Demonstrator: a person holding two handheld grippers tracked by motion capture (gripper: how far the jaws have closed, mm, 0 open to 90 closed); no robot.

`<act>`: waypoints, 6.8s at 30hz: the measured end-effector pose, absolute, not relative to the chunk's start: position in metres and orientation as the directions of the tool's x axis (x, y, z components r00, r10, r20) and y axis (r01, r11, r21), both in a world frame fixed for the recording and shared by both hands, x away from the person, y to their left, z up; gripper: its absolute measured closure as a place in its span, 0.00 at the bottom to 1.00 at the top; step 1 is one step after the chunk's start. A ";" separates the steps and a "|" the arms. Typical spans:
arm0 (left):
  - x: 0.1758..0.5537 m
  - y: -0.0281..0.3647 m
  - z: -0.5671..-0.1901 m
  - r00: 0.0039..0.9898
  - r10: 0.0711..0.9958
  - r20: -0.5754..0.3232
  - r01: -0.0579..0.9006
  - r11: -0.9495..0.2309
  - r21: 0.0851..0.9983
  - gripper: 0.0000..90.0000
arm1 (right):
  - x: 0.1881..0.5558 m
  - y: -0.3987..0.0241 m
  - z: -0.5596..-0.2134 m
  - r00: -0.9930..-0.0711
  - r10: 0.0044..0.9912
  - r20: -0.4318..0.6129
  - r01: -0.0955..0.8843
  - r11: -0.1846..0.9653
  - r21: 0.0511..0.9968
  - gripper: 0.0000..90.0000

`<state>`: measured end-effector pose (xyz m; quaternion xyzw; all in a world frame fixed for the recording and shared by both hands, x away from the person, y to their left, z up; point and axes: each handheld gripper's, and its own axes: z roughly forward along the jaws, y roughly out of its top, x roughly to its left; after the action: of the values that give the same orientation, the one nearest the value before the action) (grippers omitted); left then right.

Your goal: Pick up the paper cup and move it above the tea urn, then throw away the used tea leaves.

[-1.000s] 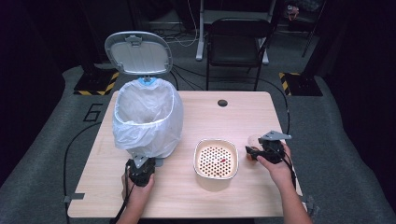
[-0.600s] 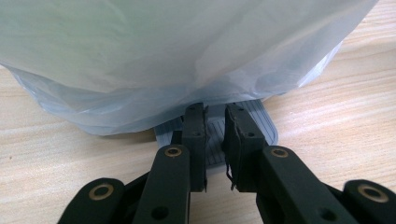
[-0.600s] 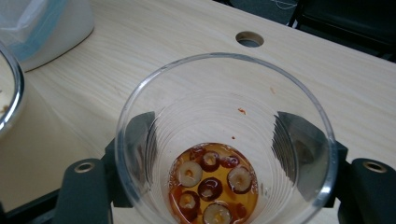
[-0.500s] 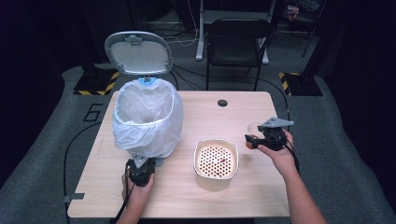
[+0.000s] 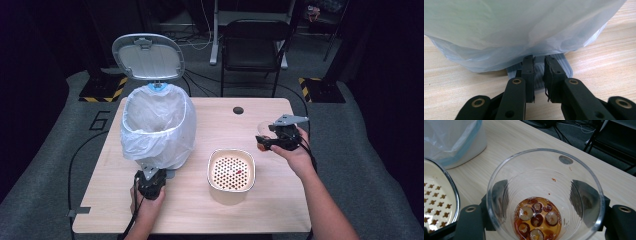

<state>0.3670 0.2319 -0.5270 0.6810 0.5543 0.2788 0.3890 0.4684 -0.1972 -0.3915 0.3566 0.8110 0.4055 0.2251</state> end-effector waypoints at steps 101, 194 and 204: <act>0.367 0.232 -0.527 0.226 0.972 -0.061 0.540 -0.073 0.838 0.87 | 0.391 -0.103 -0.410 -0.134 -0.222 -0.966 -0.549 0.828 -0.114 0.41; 0.367 0.232 -0.527 0.225 0.973 -0.055 0.534 -0.076 0.842 0.87 | 0.410 -0.099 -0.363 -0.464 -0.034 -0.885 -0.504 0.832 0.233 0.40; 0.367 0.232 -0.528 0.225 0.973 -0.059 0.536 -0.073 0.841 0.87 | 0.437 -0.101 -0.346 -0.740 0.137 -0.659 -0.311 0.798 0.515 0.40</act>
<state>0.3672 0.2317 -0.5275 0.6773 0.5570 0.2783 0.3918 0.4371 -0.1010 -0.3456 -0.0496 0.8784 0.3135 0.3572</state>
